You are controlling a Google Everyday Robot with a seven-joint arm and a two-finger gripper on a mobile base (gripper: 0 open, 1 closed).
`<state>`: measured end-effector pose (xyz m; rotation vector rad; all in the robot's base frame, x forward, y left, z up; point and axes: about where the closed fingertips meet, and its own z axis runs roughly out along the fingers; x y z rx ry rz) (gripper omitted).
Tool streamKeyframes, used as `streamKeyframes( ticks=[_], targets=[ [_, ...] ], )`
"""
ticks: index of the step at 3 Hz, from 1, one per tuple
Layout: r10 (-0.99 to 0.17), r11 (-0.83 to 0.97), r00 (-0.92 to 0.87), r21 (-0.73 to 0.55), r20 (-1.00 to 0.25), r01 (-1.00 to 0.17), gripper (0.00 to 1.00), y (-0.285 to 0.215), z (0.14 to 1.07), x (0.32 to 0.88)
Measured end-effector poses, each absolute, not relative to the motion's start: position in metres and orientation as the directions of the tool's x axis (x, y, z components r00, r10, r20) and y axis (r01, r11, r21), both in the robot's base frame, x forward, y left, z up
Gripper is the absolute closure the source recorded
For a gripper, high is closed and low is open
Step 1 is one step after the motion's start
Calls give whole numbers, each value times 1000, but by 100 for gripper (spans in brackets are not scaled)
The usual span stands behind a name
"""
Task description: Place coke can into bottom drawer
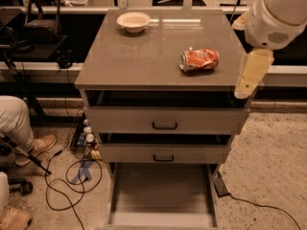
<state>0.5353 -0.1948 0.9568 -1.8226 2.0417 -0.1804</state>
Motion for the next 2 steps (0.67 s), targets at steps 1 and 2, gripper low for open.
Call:
streamKeyframes(
  ticks=[1, 2],
  targets=[
    [-982, 89, -20, -371, -186, -924, 0, -168, 937, 598],
    [-988, 51, 0, -324, -155, -945, 0, -136, 899, 671]
  ],
)
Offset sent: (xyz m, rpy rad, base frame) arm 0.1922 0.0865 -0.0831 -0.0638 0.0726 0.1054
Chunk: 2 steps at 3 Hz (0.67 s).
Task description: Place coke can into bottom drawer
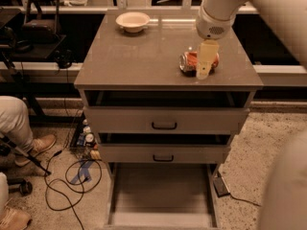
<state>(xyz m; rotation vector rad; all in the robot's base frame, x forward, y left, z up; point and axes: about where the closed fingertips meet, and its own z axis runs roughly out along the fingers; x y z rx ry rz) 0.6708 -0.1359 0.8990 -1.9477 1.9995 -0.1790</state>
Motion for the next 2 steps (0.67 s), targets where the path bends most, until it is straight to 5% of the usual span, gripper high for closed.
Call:
streamKeyframes(
  ticks=[2],
  targets=[
    [-993, 57, -29, -253, -111, -966, 0, -133, 855, 732]
  ],
)
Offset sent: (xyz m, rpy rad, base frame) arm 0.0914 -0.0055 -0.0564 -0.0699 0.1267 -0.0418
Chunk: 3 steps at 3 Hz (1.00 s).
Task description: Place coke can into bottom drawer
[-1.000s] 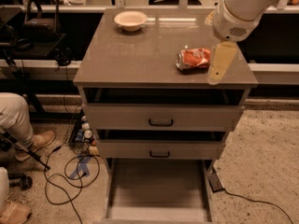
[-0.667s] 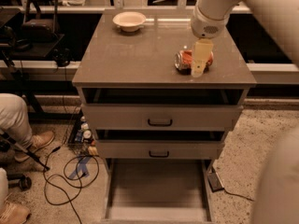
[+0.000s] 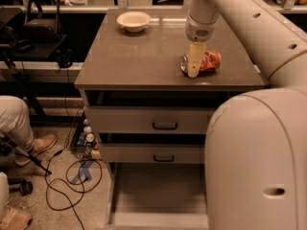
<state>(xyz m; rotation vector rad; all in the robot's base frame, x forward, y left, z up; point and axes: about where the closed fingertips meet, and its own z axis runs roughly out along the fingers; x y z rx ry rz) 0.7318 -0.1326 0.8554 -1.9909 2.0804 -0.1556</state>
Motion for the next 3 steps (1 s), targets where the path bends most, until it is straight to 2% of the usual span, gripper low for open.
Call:
streamKeyframes(
  ticks=[3],
  targets=[
    [-994, 86, -68, -210, -91, -974, 72, -157, 837, 752]
  ],
)
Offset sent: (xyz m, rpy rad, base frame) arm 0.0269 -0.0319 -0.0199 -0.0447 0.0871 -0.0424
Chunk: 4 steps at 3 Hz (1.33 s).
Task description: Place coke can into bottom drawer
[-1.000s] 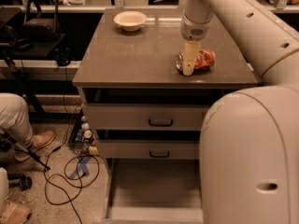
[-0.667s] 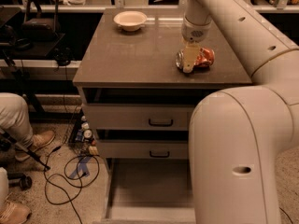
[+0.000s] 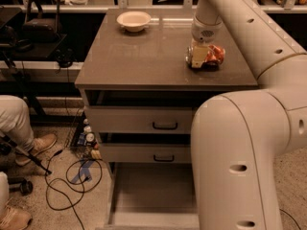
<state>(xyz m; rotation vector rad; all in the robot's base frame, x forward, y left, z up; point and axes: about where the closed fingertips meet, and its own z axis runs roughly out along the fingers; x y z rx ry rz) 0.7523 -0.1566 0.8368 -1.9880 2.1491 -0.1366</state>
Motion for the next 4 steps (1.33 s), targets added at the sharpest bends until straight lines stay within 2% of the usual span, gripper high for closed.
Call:
streamKeyframes(
  ticks=[1, 2, 4],
  targets=[
    [-985, 135, -105, -234, -135, -963, 95, -180, 865, 737],
    [-968, 231, -195, -258, -157, -938, 100, -223, 899, 706],
    [-875, 464, -418, -181, -243, -867, 100, -295, 905, 607]
  ],
)
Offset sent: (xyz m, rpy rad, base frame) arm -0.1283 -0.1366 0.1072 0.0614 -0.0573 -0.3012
